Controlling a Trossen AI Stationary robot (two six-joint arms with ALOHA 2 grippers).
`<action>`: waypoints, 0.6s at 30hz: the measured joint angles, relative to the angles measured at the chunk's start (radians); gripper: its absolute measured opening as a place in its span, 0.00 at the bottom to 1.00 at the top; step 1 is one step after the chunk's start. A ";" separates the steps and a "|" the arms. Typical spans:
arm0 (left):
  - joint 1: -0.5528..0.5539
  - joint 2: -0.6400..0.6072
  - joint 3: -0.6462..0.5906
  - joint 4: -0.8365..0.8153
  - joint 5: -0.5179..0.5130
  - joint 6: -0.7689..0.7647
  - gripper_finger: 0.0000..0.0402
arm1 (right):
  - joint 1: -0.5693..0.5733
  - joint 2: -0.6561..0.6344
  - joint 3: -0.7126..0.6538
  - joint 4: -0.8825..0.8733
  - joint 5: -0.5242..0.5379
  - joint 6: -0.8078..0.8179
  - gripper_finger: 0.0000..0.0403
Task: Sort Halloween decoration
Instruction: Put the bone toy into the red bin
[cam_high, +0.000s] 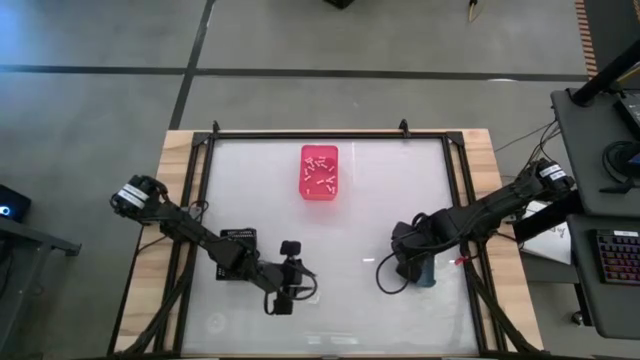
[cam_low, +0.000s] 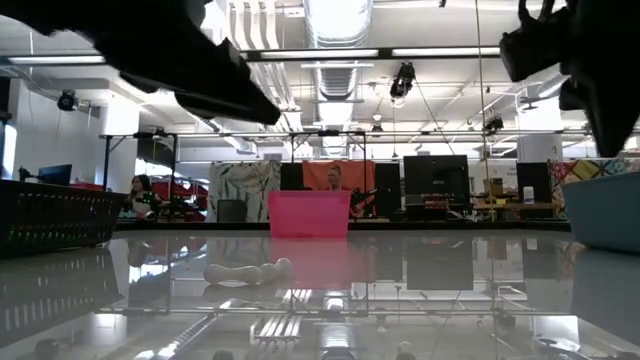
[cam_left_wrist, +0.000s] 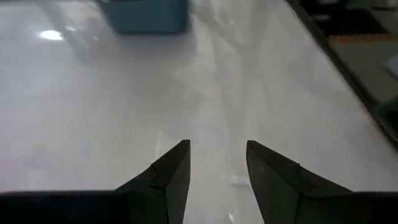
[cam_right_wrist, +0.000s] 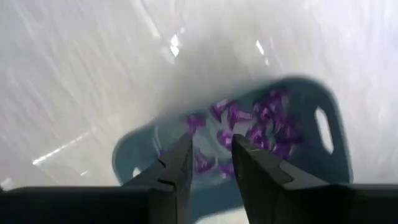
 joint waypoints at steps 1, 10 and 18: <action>0.000 0.000 0.000 -0.008 0.030 -0.007 0.35 | 0.000 0.000 0.000 0.009 0.016 -0.004 0.26; -0.025 0.055 0.000 -0.012 0.116 -0.067 0.35 | -0.001 0.000 0.000 0.120 0.080 -0.059 0.30; -0.043 0.141 0.000 0.054 0.125 -0.126 0.35 | 0.000 0.001 0.000 0.167 0.094 -0.074 0.30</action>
